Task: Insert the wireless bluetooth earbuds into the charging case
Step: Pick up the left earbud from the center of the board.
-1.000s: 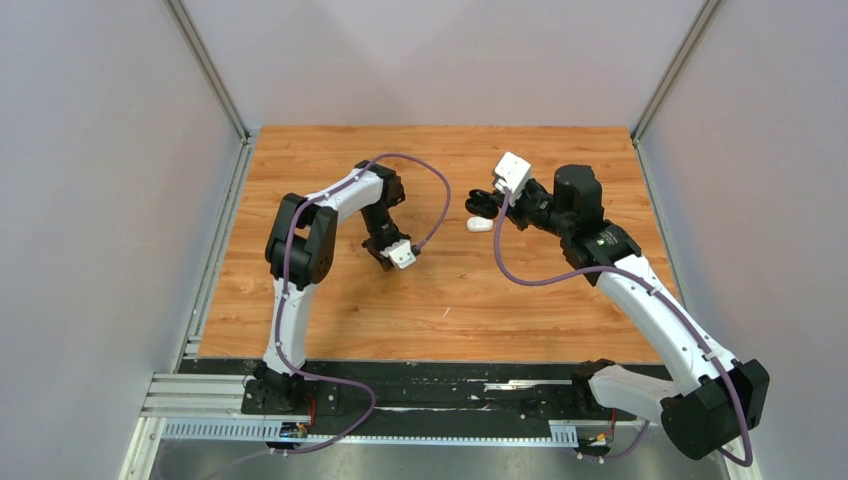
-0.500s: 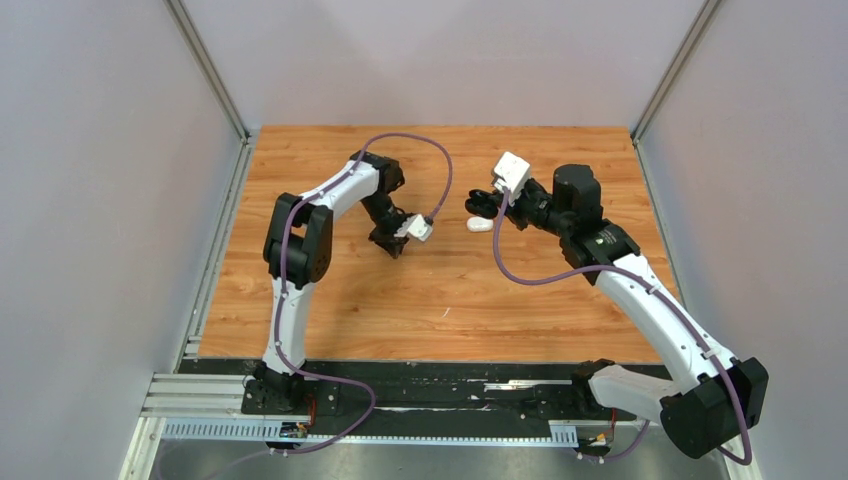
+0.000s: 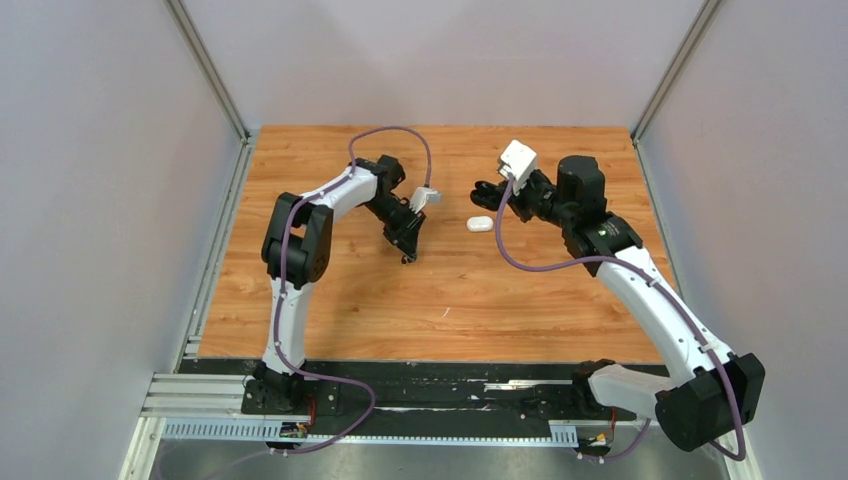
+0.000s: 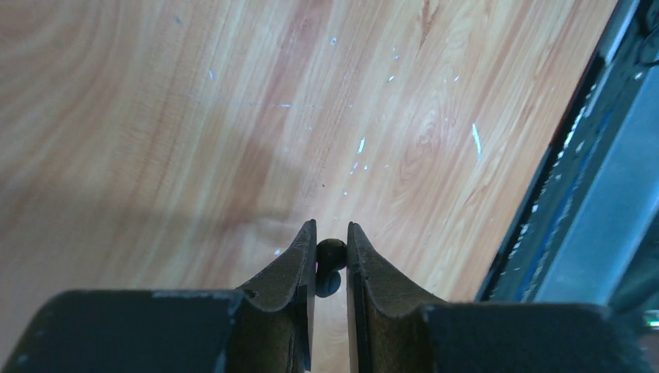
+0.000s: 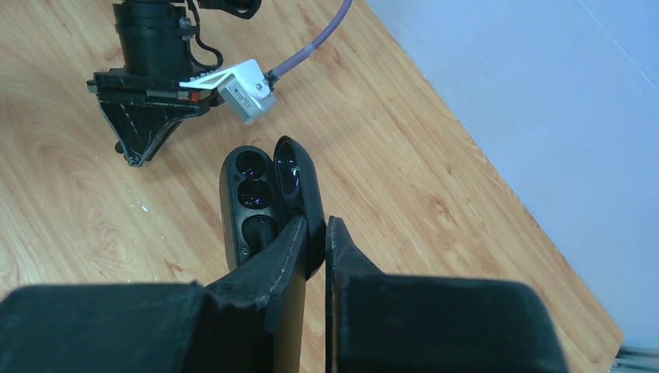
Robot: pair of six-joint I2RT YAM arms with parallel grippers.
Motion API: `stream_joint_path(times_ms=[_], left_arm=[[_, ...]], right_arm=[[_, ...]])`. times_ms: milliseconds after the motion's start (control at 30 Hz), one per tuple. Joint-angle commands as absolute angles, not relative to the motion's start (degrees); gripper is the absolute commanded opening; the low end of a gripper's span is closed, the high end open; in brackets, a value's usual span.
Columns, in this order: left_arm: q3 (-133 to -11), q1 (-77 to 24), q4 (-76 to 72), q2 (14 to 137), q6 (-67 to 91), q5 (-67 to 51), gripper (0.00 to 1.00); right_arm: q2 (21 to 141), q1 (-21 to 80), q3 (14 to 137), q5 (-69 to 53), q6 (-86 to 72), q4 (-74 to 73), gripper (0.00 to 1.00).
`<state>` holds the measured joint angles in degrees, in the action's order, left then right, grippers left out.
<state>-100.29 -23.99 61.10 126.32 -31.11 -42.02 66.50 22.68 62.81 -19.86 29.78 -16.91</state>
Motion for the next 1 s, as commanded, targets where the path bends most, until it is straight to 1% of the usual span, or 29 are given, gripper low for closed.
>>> stream_joint_path(times_ms=[0,167,267,500,633,800,867,967], left_arm=[[-95.3,-23.3,51.5,122.7,-17.6,-47.1,0.23],[-91.6,-23.3,45.8,121.7,-15.1,-46.4,0.23],[-89.2,-23.3,43.8,121.6,-14.1,-45.0,0.25],[-87.9,-23.3,45.4,122.2,-14.6,-41.5,0.41],[-87.4,-22.8,46.1,122.0,-14.6,-40.7,0.45],[-87.1,-21.1,45.4,120.4,-14.6,-39.2,0.48],[-86.6,-20.7,44.6,118.0,-17.9,-40.4,0.51],[-81.8,-20.7,39.4,109.4,-21.4,-41.7,0.53]], right_arm=[[67.3,22.5,65.9,-20.8,27.6,-15.6,0.0],[67.6,22.5,66.2,-21.1,27.3,-16.0,0.0],[67.8,22.5,66.4,-21.3,27.4,-16.0,0.0],[68.0,22.5,66.8,-21.4,27.7,-16.1,0.0],[68.0,22.5,67.0,-21.5,27.7,-16.3,0.0],[67.7,22.5,66.9,-21.6,27.5,-16.5,0.0],[67.6,22.5,66.8,-21.6,27.3,-16.5,0.0],[67.3,22.5,66.5,-21.6,27.1,-16.7,0.0]])
